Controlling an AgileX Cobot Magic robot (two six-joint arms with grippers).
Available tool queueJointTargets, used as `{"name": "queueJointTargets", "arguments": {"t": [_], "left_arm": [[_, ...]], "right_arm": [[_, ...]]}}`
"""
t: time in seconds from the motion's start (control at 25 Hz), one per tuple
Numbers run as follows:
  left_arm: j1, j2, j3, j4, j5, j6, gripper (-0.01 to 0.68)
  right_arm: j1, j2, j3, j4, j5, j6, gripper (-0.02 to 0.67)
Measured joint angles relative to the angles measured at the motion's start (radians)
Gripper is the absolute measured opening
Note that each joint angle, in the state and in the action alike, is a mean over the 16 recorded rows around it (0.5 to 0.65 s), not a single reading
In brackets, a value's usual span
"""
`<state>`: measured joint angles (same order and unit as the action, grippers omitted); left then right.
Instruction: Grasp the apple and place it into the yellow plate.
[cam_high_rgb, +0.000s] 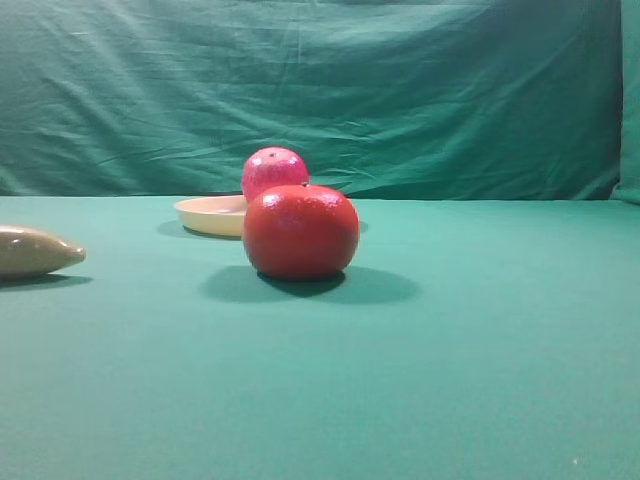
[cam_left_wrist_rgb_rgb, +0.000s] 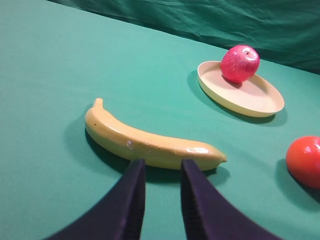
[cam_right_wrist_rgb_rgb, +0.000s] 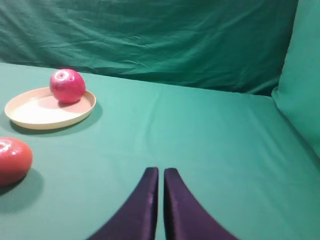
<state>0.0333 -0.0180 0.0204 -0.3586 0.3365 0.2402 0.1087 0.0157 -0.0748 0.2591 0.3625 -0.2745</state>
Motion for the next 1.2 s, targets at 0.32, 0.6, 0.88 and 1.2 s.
{"name": "queueJointTargets", "arguments": {"t": [0.32,0.6,0.88,1.2], "left_arm": [[0.0,0.0,0.0,0.0,0.0,0.0,0.157],[0.0,0.0,0.0,0.0,0.0,0.0,0.157],[0.0,0.0,0.0,0.0,0.0,0.0,0.157],[0.0,0.0,0.0,0.0,0.0,0.0,0.157]], "right_arm": [[-0.021,-0.027,0.094,-0.01,-0.022,0.003,0.0],[-0.021,-0.027,0.102,-0.028,-0.001,0.004,0.0],[-0.021,-0.027,0.102,-0.04,0.016,0.004,0.0],[-0.021,-0.027,0.102,-0.041,0.016,0.004,0.0]]}}
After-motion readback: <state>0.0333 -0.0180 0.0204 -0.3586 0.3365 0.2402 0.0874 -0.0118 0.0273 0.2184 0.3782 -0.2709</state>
